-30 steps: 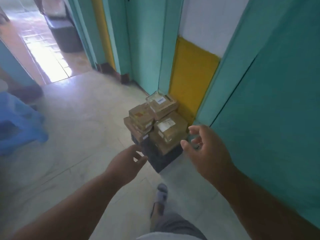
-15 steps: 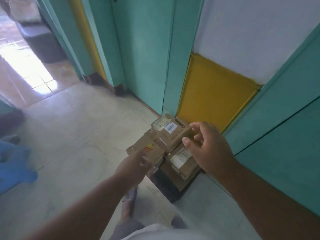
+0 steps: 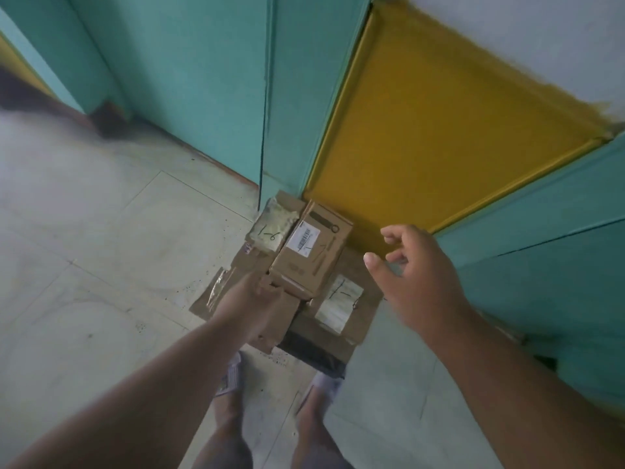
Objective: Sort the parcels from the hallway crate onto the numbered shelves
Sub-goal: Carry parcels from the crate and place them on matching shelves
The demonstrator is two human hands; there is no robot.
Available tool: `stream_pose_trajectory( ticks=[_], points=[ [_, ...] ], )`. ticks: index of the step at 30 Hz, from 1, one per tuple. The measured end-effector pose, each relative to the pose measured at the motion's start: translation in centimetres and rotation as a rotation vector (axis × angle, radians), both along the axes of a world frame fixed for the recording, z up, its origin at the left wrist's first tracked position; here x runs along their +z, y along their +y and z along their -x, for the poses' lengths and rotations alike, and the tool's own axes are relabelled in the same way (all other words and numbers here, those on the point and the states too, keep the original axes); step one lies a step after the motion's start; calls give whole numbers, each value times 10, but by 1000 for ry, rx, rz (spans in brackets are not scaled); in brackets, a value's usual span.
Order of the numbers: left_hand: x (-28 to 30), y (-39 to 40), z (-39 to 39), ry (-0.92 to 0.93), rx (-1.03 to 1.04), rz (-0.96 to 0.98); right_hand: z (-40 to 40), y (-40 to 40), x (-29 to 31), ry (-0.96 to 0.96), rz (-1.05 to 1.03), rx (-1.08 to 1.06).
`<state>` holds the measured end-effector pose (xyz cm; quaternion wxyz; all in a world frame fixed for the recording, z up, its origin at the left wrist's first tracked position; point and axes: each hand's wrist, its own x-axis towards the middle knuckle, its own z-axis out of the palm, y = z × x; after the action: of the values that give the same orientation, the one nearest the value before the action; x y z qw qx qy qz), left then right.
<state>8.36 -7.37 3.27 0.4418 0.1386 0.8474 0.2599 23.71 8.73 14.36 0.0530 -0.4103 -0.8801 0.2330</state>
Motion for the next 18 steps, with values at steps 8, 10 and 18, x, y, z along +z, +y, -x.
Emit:
stream_pose_trajectory(
  ticks=[8, 10, 18],
  points=[
    [-84, 51, 17, 2, 161, 87, 52, 52, -134, -161, 139, 15],
    [-99, 60, 18, -16, 203, 106, 62, 68, -165, -170, 172, 17],
    [-124, 74, 16, 19, 137, 162, 76, 100, -230, -258, 307, -22]
  ],
)
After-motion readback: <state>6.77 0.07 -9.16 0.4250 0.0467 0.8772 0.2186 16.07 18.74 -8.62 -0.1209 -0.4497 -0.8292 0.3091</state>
